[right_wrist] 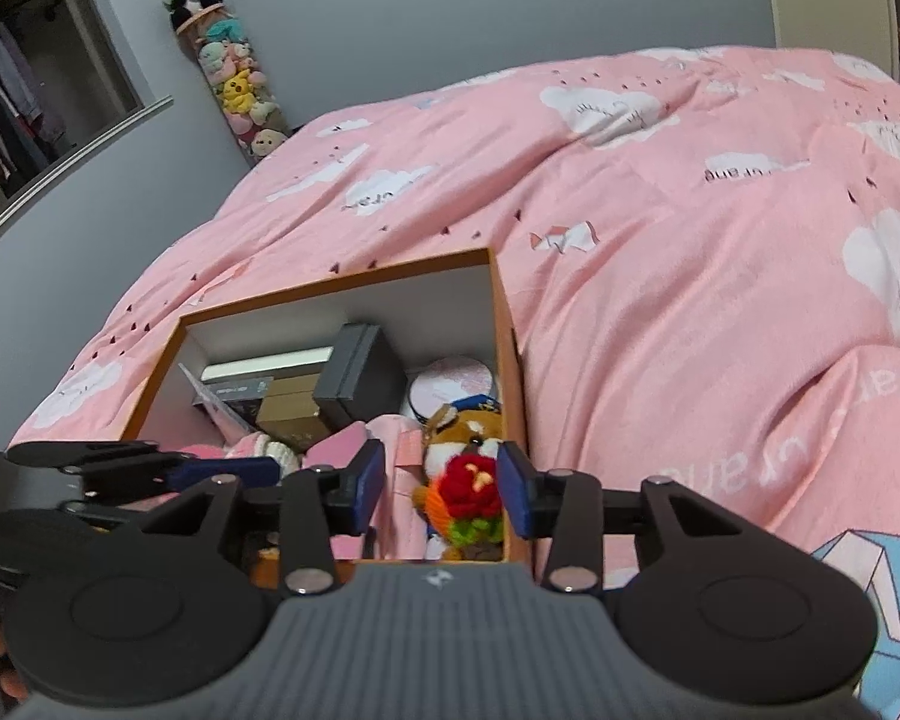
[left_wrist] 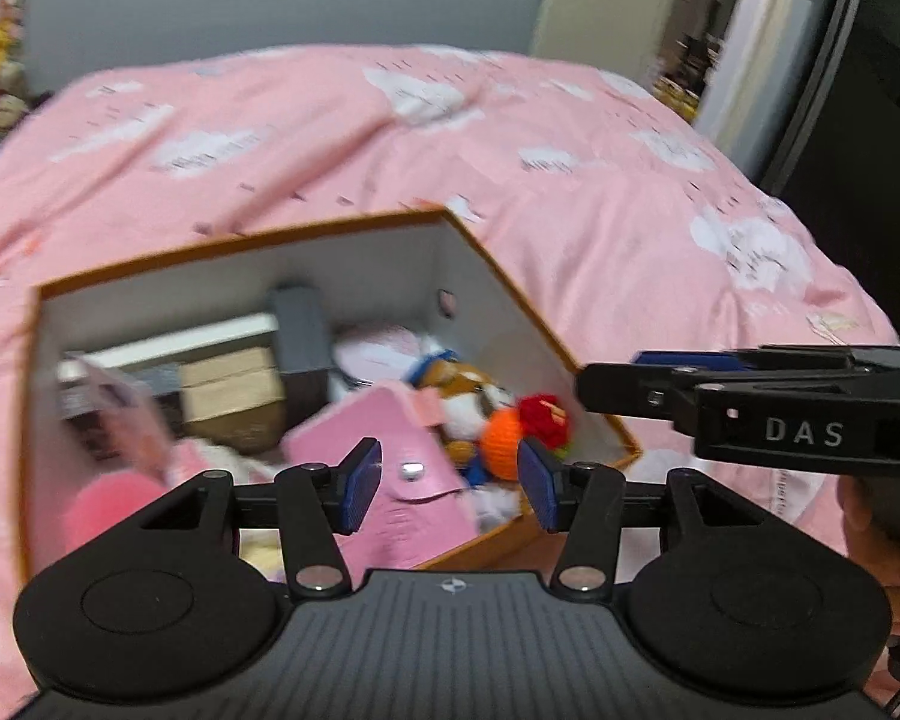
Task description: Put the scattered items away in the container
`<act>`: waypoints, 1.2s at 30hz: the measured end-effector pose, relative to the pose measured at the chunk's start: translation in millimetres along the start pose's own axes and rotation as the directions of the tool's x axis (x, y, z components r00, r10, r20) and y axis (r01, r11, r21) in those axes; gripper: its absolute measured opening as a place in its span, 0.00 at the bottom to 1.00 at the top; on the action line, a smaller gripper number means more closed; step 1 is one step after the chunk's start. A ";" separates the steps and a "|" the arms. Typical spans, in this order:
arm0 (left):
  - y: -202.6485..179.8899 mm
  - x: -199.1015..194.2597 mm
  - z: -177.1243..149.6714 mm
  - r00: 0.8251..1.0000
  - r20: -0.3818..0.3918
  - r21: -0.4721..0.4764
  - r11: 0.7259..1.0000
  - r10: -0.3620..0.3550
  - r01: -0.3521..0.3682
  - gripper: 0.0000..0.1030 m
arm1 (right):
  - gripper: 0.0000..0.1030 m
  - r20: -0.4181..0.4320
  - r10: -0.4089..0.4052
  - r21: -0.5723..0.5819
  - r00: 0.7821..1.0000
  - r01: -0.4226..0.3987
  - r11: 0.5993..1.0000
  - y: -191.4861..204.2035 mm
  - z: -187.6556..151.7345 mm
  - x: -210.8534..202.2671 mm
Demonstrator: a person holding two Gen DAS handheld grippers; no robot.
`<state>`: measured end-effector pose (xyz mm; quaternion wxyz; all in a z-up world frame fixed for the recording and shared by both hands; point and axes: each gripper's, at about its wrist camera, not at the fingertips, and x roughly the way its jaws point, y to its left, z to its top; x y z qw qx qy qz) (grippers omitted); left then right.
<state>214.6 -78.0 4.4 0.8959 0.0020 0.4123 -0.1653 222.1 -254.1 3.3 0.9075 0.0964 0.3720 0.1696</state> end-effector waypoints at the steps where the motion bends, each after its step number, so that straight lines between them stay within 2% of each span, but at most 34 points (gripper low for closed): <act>1: 2.6 -7.1 -2.5 0.999 0.019 -0.007 1.000 0.027 -0.027 0.58 | 0.46 0.011 0.000 -0.013 1.000 0.000 1.000 3.6 -1.1 -2.5; 4: 9.2 -25.0 -11.6 0.992 0.065 -0.029 0.993 0.112 -0.111 0.60 | 0.51 0.041 -0.006 -0.064 0.999 0.009 0.998 16.8 -5.9 -8.6; 8: 19.3 -42.5 -25.6 0.973 0.104 -0.068 0.977 0.207 -0.201 0.62 | 0.57 0.059 -0.006 -0.138 0.998 0.014 0.990 35.2 -14.7 -12.1; 13: 34.5 -59.8 -39.0 0.952 0.144 -0.130 0.958 0.272 -0.254 0.68 | 0.62 0.089 0.007 -0.213 0.996 0.012 0.977 57.5 -26.4 -16.5; 15: 39.0 -63.2 -42.7 0.943 0.153 -0.146 0.951 0.294 -0.272 0.71 | 0.68 0.101 0.010 -0.242 0.995 0.015 0.970 65.5 -30.5 -16.6; 18: 44.9 -65.9 -49.7 0.932 0.159 -0.163 0.939 0.327 -0.302 0.76 | 0.72 0.117 0.009 -0.274 0.993 0.024 0.961 76.8 -36.2 -14.7; 25: 58.4 -62.5 -70.2 0.904 0.151 -0.192 0.909 0.399 -0.369 0.77 | 0.79 0.147 0.009 -0.257 0.989 0.029 0.966 86.9 -46.1 -6.7; 30: 66.6 -60.4 -79.7 0.907 0.131 -0.206 0.906 0.400 -0.370 0.78 | 0.83 0.153 0.014 -0.224 0.988 0.021 0.974 87.4 -52.6 1.0; 36: 72.3 -58.8 -83.3 0.912 0.135 -0.249 0.904 0.389 -0.348 0.86 | 0.87 0.159 -0.006 -0.222 0.987 0.042 0.974 87.4 -59.2 11.6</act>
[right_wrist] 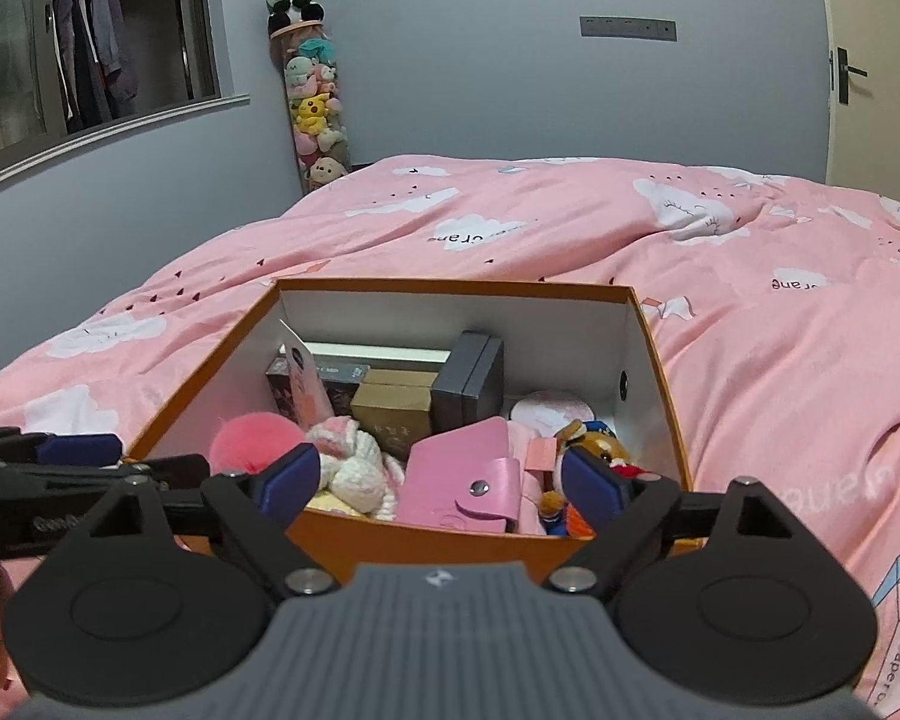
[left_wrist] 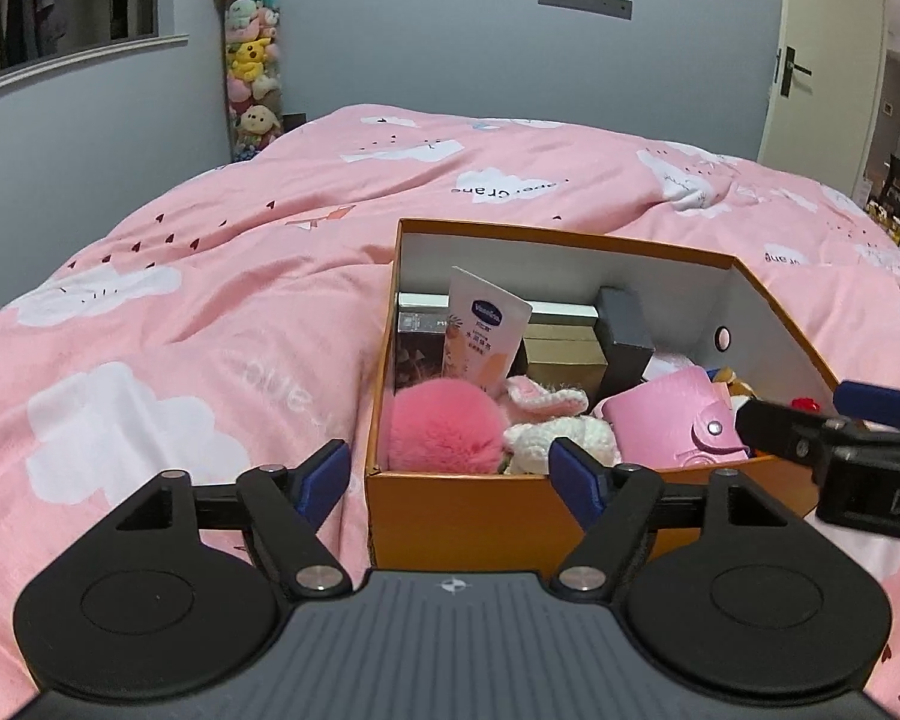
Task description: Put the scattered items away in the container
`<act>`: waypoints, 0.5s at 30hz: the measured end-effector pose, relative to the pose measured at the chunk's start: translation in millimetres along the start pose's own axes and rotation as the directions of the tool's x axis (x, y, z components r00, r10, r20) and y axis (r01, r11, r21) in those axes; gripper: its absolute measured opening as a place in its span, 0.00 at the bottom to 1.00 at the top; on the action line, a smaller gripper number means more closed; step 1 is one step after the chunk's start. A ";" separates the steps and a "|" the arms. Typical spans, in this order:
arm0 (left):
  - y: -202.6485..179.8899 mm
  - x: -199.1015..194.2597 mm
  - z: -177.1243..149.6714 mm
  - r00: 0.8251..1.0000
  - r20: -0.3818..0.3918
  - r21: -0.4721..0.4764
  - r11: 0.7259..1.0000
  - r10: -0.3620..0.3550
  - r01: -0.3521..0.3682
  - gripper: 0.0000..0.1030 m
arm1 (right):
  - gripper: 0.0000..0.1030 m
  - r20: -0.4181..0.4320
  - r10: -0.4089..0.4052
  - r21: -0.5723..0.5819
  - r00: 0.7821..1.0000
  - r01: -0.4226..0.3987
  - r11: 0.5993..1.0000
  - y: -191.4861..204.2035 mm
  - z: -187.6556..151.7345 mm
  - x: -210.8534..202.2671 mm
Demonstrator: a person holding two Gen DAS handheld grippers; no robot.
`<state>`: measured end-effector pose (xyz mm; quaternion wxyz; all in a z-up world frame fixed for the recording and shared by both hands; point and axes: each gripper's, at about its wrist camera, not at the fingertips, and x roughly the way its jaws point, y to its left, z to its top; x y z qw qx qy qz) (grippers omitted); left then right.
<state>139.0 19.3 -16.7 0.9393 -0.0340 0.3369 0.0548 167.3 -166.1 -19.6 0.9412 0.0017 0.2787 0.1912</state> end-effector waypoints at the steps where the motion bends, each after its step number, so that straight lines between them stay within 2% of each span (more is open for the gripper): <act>1: 0.4 0.5 -0.5 1.000 0.003 -0.005 1.000 -0.002 0.002 0.87 | 0.87 -0.002 -0.003 -0.002 1.000 0.003 1.000 0.4 -1.5 1.4; 5: 0.8 3.1 -3.1 1.000 0.012 -0.014 1.000 -0.016 0.016 0.94 | 0.88 -0.014 -0.011 -0.003 1.000 0.011 1.000 -0.8 -9.0 7.4; 11: 0.1 10.4 -5.2 1.000 0.006 -0.032 0.999 -0.023 0.023 0.94 | 0.96 -0.021 -0.042 -0.026 0.999 0.041 0.999 -0.7 -21.4 16.1; 15: -0.8 14.3 -7.4 1.000 0.006 -0.040 0.999 -0.019 0.019 0.94 | 0.98 -0.019 -0.028 -0.019 0.999 0.028 0.999 -3.5 -22.8 19.7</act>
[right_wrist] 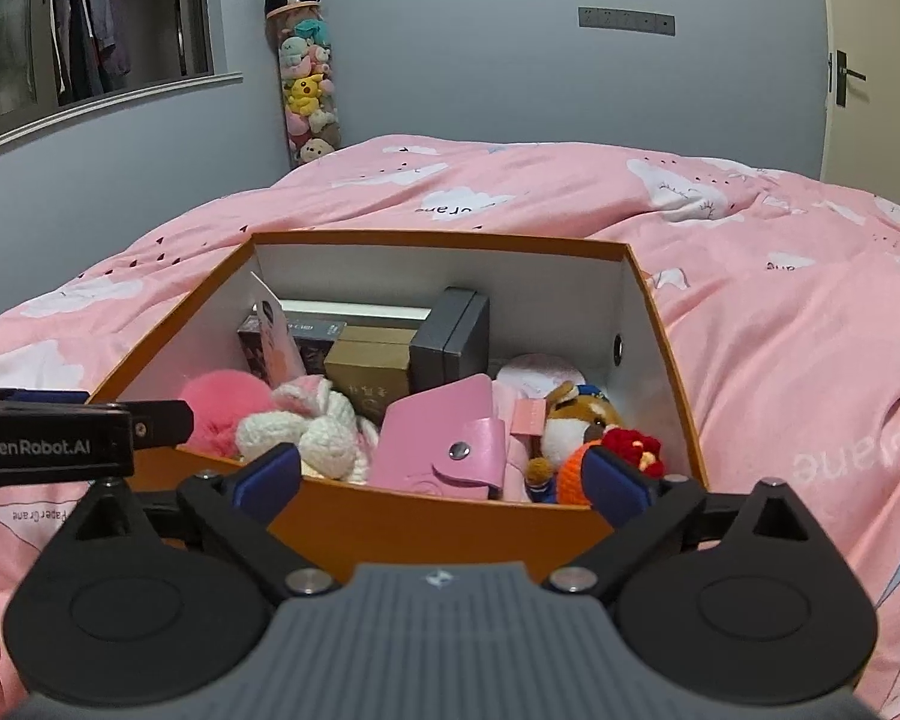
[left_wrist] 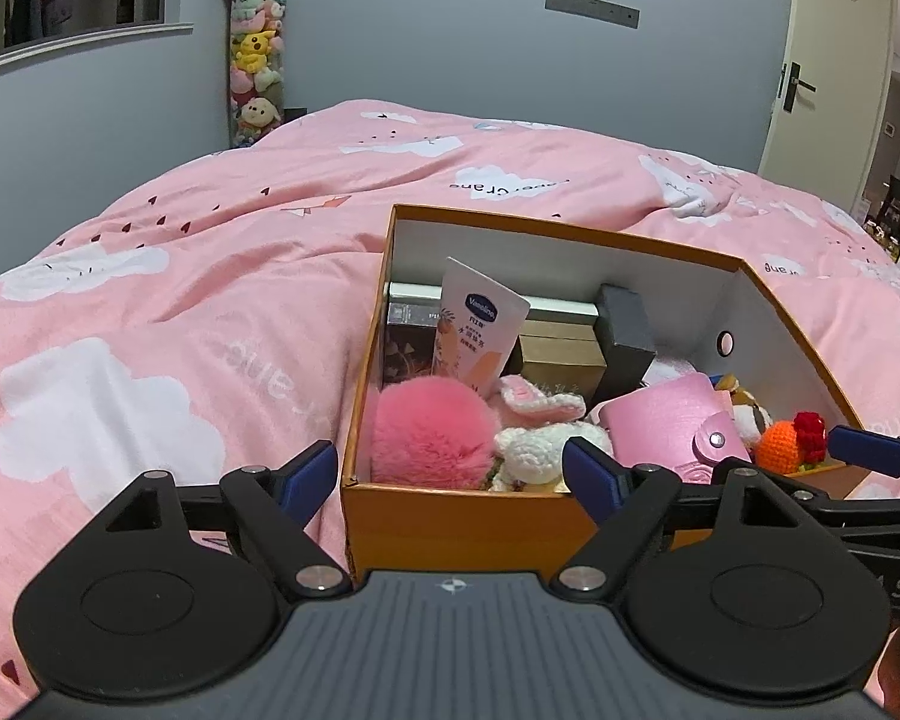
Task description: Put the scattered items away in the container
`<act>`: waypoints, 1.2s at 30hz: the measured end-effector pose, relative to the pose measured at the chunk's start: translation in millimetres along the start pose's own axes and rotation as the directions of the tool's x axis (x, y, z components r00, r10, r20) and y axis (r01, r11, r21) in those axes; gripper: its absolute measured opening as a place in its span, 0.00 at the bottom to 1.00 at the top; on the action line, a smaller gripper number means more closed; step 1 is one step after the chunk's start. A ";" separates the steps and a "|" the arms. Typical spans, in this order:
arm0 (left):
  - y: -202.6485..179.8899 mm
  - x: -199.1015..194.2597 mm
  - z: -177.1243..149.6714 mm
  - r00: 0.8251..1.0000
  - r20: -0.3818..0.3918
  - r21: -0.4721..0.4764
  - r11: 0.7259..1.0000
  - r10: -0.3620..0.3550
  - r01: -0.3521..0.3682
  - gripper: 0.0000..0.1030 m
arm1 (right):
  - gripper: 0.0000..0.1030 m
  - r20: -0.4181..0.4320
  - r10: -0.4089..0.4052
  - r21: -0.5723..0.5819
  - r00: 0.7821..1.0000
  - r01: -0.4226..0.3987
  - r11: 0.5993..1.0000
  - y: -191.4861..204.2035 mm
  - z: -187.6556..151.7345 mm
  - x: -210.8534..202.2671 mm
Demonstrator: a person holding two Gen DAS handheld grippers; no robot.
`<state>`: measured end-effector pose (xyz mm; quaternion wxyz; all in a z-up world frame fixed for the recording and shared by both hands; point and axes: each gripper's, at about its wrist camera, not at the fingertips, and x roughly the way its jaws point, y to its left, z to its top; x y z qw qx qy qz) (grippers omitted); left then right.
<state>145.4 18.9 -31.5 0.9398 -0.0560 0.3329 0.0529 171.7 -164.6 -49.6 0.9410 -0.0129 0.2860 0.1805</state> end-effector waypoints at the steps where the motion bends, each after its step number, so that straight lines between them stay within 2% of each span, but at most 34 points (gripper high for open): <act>1: 0.2 0.7 -0.3 1.000 -0.002 -0.004 1.000 0.000 0.000 0.94 | 0.98 0.000 0.002 0.005 1.000 -0.002 1.000 -1.0 0.1 0.8; 15: 3.0 4.3 -0.7 1.000 -0.020 -0.040 0.999 0.002 -0.002 0.94 | 0.99 0.000 0.006 0.013 1.000 -0.006 1.000 -2.0 -0.2 4.0; 36: -0.1 2.5 -1.3 1.000 -0.017 -0.015 1.000 0.010 -0.011 0.94 | 0.99 0.002 0.004 0.014 1.000 -0.005 1.000 -1.9 -1.2 5.2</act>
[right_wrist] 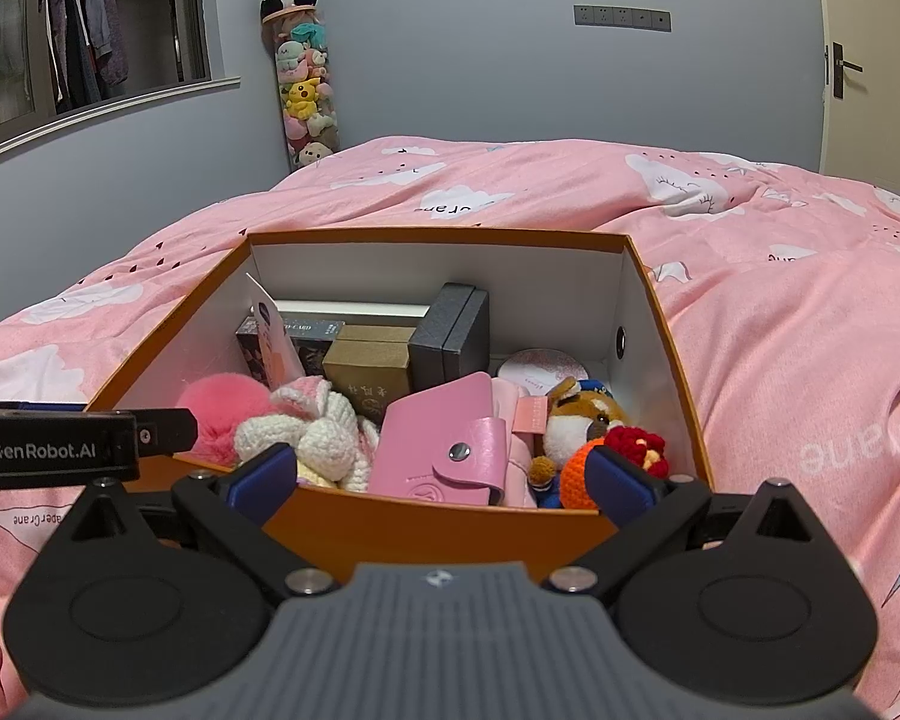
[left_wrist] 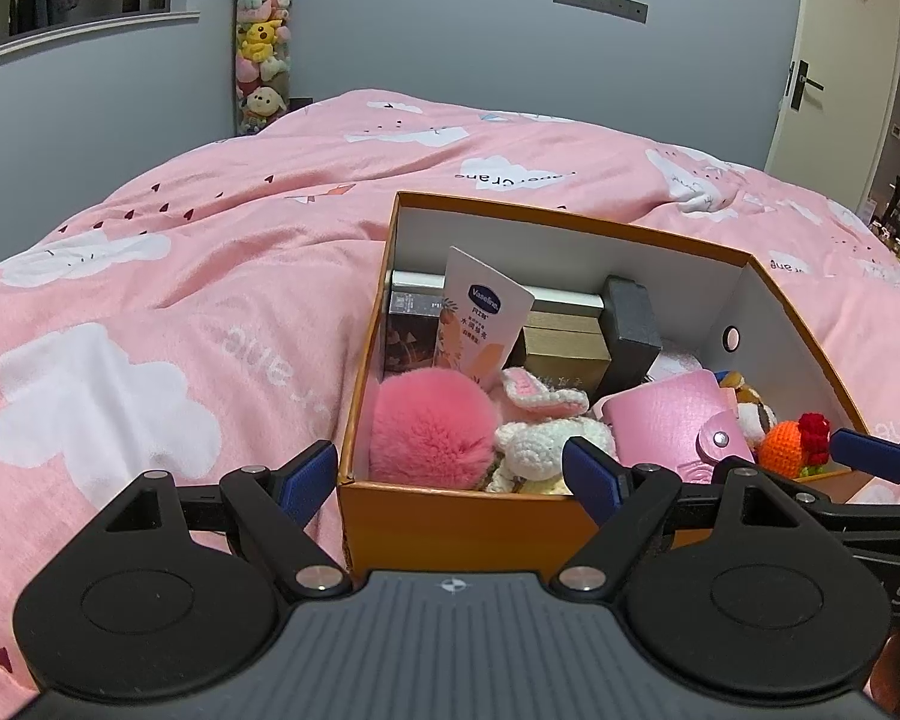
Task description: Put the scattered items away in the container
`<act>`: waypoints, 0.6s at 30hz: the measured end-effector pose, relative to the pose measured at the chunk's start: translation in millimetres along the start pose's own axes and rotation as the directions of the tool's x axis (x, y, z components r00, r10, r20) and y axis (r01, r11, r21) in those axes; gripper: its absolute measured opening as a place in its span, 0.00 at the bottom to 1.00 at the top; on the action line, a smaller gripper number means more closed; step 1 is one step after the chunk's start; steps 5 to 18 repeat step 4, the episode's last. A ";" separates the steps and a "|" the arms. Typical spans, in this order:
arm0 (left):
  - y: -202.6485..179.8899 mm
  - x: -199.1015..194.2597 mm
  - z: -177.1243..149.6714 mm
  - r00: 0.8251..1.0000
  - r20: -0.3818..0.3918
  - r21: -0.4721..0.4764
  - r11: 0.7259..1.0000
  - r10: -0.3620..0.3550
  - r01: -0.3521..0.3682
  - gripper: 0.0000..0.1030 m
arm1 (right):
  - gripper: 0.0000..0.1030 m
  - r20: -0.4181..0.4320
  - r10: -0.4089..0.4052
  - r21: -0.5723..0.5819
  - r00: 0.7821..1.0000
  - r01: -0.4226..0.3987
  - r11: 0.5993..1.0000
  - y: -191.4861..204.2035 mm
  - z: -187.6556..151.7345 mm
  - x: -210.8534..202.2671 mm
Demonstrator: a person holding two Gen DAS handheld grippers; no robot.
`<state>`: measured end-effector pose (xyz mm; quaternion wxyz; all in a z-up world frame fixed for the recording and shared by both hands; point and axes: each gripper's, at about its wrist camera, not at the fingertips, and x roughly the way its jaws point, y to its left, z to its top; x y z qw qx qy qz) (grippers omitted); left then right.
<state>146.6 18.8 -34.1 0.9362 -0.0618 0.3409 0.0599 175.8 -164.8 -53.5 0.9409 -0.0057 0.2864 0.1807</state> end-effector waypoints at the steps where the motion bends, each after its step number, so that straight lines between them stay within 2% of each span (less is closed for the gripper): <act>1: 0.1 0.0 0.0 1.000 0.000 0.000 1.000 -0.001 0.001 0.94 | 0.99 0.000 0.000 0.000 1.000 0.000 1.000 0.0 0.0 -0.1; 18: 0.1 0.0 -0.2 1.000 0.000 -0.003 1.000 -0.002 0.002 0.94 | 0.99 0.000 0.000 0.000 1.000 0.000 1.000 0.0 -0.1 -0.1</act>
